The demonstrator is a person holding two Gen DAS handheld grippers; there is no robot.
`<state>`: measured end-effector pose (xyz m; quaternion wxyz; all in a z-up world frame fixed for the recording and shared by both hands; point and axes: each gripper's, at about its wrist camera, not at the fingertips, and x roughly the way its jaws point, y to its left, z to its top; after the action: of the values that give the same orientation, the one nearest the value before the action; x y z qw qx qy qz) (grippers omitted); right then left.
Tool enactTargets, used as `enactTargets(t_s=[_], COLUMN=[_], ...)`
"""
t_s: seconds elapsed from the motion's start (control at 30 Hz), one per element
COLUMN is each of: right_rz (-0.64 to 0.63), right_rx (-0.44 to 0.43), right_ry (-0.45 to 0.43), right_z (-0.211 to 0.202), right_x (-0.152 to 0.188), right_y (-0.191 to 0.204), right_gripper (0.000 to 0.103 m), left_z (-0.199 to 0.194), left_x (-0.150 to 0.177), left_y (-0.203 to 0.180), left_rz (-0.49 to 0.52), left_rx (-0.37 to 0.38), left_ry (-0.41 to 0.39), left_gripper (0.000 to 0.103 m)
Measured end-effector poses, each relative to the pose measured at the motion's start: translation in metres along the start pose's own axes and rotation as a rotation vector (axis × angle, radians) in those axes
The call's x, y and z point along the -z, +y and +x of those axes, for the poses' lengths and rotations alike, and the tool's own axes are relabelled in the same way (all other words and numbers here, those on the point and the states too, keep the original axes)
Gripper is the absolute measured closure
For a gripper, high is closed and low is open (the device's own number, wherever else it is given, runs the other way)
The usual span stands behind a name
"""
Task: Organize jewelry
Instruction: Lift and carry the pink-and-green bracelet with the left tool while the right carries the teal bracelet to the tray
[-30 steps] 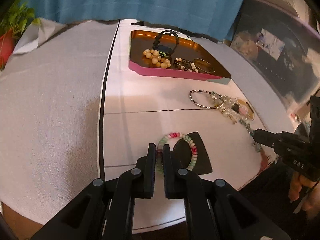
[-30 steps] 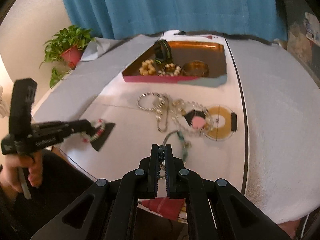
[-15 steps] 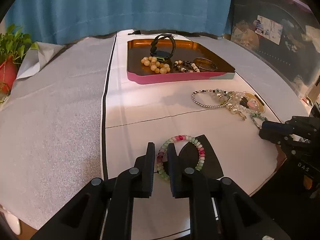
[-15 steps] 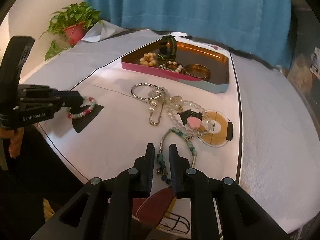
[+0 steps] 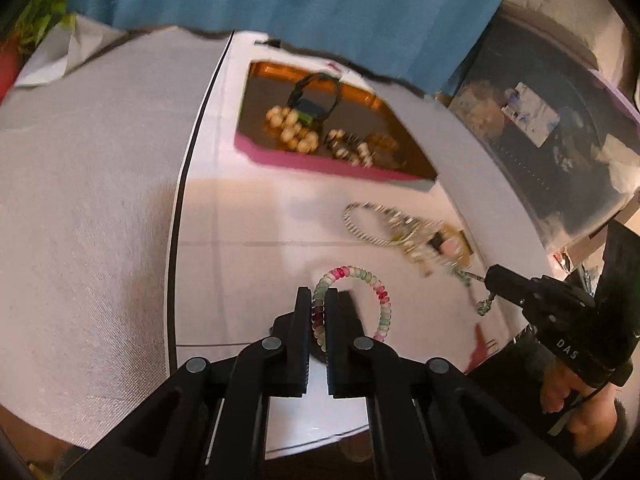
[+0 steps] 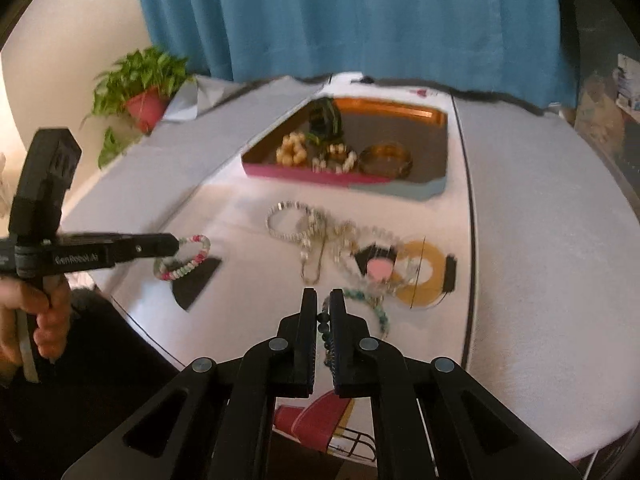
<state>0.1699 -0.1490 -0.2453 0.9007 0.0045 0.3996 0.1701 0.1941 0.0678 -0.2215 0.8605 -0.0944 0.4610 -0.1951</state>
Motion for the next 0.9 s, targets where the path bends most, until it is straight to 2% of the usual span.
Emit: enactTargets(t_s=[0.3, 0.57, 0.9], right_rz=[-0.028, -0.018, -0.051], right_rx=[-0.012, -0.004, -0.002], right_ry=[-0.121, -0.209, -0.282], right_z=[-0.061, -0.108, -0.135], right_x=[-0.037, -0.061, -0.087], right_y=[0.014, 0.033, 0.056], right_gripper=[0.097, 0.097, 0.097], left_z=[-0.051, -0.088, -0.110], left_x=[-0.028, -0.042, -0.059], left_y=[-0.049, -0.093, -0.110], left_rz=[0.064, 0.130, 0.194], left_rx=[-0.028, -0.089, -0.077], left_ry=[-0.112, -0.211, -0.300], left_gripper=[0.099, 0.099, 0.099])
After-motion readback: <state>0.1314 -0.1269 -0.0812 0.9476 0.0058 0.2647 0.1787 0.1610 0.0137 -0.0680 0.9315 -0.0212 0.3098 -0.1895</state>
